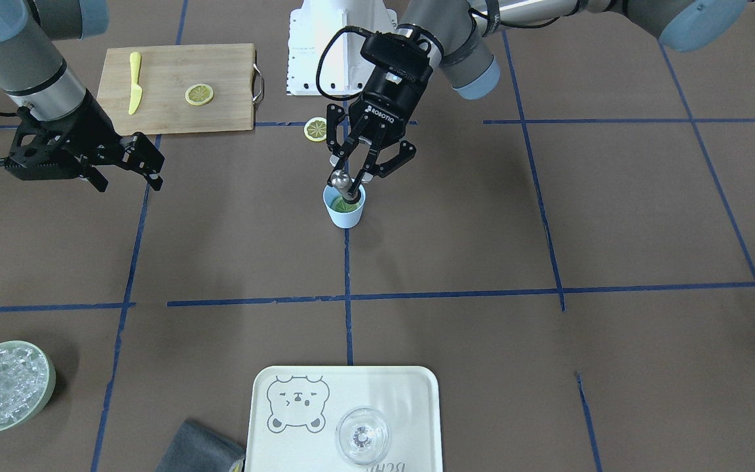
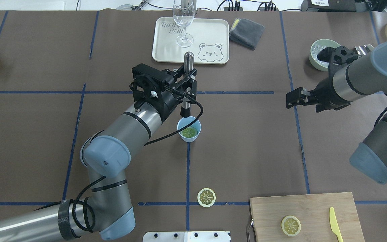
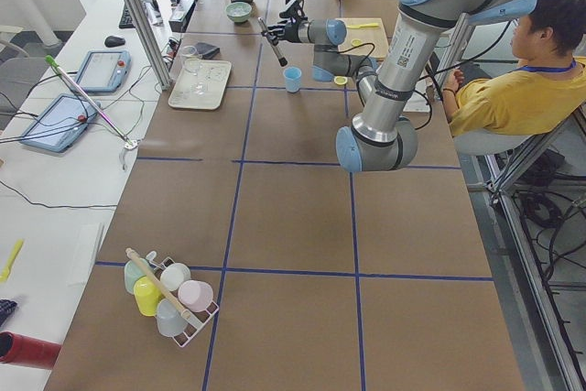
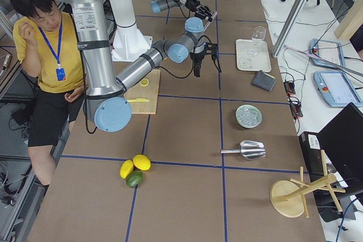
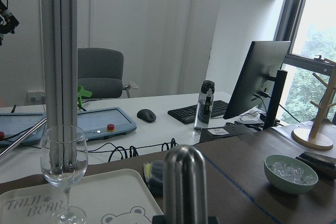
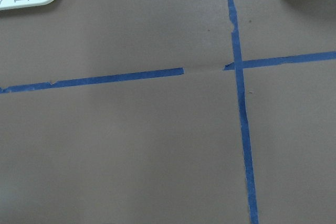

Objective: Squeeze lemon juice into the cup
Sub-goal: 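Press the muddler down into the cup onto the lemon slice with the left gripper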

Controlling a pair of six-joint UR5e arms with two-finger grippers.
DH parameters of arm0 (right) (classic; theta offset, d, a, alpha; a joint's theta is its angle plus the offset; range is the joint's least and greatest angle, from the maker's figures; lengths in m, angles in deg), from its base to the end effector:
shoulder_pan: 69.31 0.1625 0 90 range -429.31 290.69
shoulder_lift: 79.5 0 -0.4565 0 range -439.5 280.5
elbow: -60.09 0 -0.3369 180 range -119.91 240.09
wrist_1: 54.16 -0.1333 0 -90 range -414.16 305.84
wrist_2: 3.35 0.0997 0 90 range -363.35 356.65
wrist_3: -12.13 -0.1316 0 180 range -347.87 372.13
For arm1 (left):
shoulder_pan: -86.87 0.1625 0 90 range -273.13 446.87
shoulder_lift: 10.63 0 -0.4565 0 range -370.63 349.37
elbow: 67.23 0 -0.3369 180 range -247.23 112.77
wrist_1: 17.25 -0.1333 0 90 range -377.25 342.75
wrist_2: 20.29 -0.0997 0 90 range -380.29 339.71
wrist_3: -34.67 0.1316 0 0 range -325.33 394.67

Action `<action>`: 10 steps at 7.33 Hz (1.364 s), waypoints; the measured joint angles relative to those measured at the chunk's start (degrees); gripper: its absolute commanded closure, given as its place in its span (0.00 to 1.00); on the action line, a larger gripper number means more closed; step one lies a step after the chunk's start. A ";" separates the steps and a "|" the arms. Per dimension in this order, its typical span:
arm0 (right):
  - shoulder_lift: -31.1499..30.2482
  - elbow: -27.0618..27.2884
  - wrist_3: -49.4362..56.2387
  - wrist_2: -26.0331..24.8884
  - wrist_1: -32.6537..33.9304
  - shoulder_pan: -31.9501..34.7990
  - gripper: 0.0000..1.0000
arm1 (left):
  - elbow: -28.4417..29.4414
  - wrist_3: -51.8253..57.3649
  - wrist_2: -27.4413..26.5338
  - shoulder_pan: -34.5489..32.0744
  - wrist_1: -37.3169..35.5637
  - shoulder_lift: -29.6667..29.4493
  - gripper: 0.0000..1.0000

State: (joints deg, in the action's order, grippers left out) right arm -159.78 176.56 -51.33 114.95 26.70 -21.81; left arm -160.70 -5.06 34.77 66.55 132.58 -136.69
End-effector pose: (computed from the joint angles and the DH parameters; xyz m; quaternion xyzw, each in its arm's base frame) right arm -0.2865 -0.4176 0.4241 0.0449 -0.4342 0.0701 0.8970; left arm 0.5078 -0.4106 0.2012 0.5788 0.4814 -0.0616 0.6554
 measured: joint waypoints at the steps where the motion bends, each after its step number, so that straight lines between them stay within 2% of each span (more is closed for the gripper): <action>1: 0.02 0.04 -0.04 0.03 0.00 0.00 0.00 | 0.52 0.00 -0.33 1.07 0.48 0.01 1.00; 10: 0.33 0.14 -0.17 1.32 0.00 0.07 0.00 | 5.45 0.29 -0.46 2.92 3.80 -0.40 1.00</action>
State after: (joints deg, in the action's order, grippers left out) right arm -159.44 176.70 -51.50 116.27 26.70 -21.74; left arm -155.25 -4.77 34.31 69.47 136.38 -137.10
